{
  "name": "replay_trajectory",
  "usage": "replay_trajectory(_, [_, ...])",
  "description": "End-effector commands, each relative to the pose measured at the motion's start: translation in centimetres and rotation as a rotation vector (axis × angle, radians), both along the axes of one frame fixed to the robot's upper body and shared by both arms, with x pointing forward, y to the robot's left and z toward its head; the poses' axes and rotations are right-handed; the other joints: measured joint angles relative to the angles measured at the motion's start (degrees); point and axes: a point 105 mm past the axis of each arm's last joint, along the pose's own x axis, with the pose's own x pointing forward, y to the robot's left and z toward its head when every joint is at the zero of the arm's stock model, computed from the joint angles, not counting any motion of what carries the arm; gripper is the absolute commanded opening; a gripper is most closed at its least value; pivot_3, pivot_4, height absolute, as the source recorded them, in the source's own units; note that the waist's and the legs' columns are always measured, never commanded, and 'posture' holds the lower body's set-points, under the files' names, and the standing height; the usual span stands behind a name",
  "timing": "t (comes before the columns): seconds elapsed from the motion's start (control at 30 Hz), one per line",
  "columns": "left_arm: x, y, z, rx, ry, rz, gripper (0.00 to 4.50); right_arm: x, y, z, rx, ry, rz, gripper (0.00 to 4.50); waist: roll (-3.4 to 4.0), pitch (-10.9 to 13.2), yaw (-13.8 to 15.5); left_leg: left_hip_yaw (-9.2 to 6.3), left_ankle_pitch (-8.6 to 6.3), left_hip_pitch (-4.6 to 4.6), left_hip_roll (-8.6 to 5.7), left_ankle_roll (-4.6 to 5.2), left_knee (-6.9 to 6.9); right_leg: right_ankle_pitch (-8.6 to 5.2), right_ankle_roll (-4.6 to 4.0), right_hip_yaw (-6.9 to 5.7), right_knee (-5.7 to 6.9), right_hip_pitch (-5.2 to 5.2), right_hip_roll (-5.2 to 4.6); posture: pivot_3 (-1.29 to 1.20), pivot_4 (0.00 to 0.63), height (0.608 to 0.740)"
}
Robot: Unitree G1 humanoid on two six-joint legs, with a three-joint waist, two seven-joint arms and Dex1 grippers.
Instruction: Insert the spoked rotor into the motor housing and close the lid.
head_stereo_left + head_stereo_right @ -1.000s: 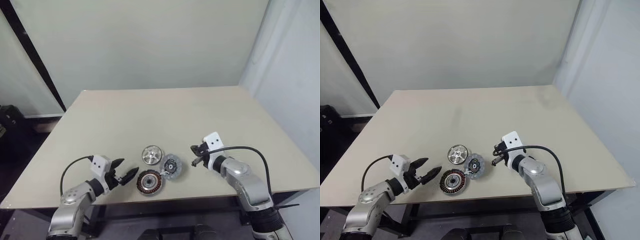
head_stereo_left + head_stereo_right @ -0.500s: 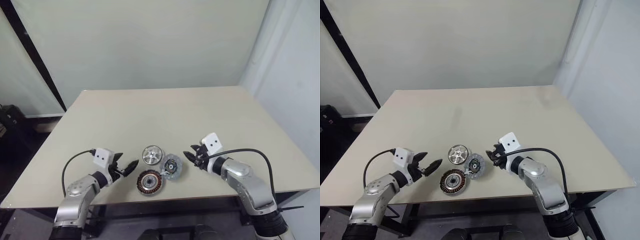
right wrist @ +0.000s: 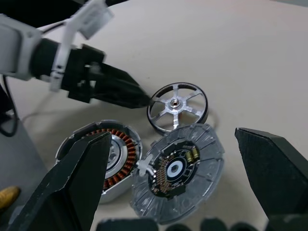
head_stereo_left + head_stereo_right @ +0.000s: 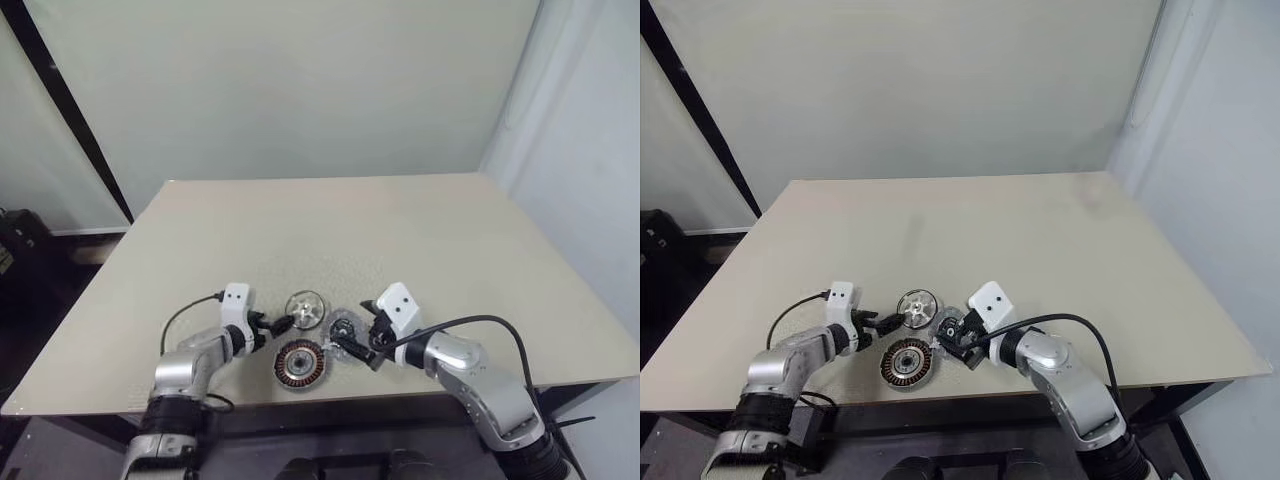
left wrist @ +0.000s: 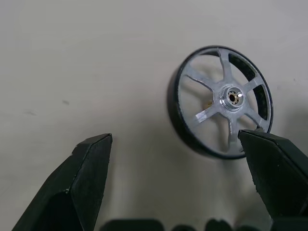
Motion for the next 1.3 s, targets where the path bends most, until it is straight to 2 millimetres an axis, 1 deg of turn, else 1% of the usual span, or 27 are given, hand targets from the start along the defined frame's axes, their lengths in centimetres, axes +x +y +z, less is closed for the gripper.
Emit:
replay_trajectory(0.03, [1.2,-0.5,1.1,-0.069,-0.001,0.015,4.50,-0.2,0.3,1.5,0.015,-0.066,0.011,4.48,-0.01,0.0,0.0,0.00,0.00,0.00,0.00,0.00,0.00,0.01,0.01,0.00,0.00,0.00,0.00,0.00,0.000,0.740])
replay_trajectory(0.2, [2.0,-1.1,0.6,-0.124,0.052,0.032,4.50,-0.4,0.3,1.5,0.011,-0.066,0.010,4.48,-0.02,0.0,0.0,-0.02,0.00,0.04,-0.01,0.00,0.00,0.02,0.03,0.00,0.00,0.05,0.00,0.00,0.000,0.740])
replay_trajectory(0.33, [2.4,-1.9,0.2,-0.170,0.084,0.039,4.50,-0.4,0.2,1.4,0.005,-0.068,0.002,4.48,-0.02,0.0,0.1,-0.03,-0.01,0.32,-0.02,-0.02,-0.01,0.00,0.01,0.00,-0.05,0.35,-0.02,0.00,0.000,0.740])
replay_trajectory(0.43, [2.5,-2.3,0.4,-0.210,0.081,0.037,3.89,-0.5,0.1,1.3,0.003,-0.066,-0.004,4.50,-0.02,0.0,0.0,0.00,-0.02,0.37,-0.01,-0.03,-0.01,0.00,0.00,0.00,-0.12,0.42,-0.04,0.00,0.000,0.740])
replay_trajectory(0.6, [2.5,-2.6,0.5,-0.227,0.082,0.020,2.14,-0.5,-0.1,1.2,0.000,-0.063,-0.011,4.50,-0.07,0.0,0.0,-0.01,-0.02,0.34,-0.01,-0.03,-0.05,0.00,0.01,0.00,-0.17,0.40,-0.06,0.00,0.000,0.740])
replay_trajectory(0.63, [2.5,-2.6,0.6,-0.230,0.082,0.018,1.91,-0.5,-0.1,1.2,0.000,-0.062,-0.012,4.50,-0.07,0.0,0.0,-0.01,-0.02,0.35,-0.02,-0.02,-0.09,0.00,0.01,0.00,-0.17,0.39,-0.06,0.00,0.000,0.740])
replay_trajectory(1.07, [2.2,-2.2,1.2,-0.264,0.076,0.025,1.91,-0.4,0.0,0.8,-0.005,-0.053,-0.014,4.50,-0.11,0.0,0.0,-0.02,-0.04,0.36,-0.02,0.01,-0.28,0.01,0.02,0.00,-0.21,0.32,-0.05,0.00,0.000,0.740])
replay_trajectory(1.3, [2.0,-1.9,1.0,-0.229,0.053,0.011,1.91,-0.3,0.0,0.8,-0.007,-0.058,-0.010,4.50,-0.11,0.0,0.0,-0.01,-0.04,0.36,-0.02,0.01,-0.28,0.00,0.01,0.01,-0.21,0.32,-0.05,0.00,0.000,0.740])
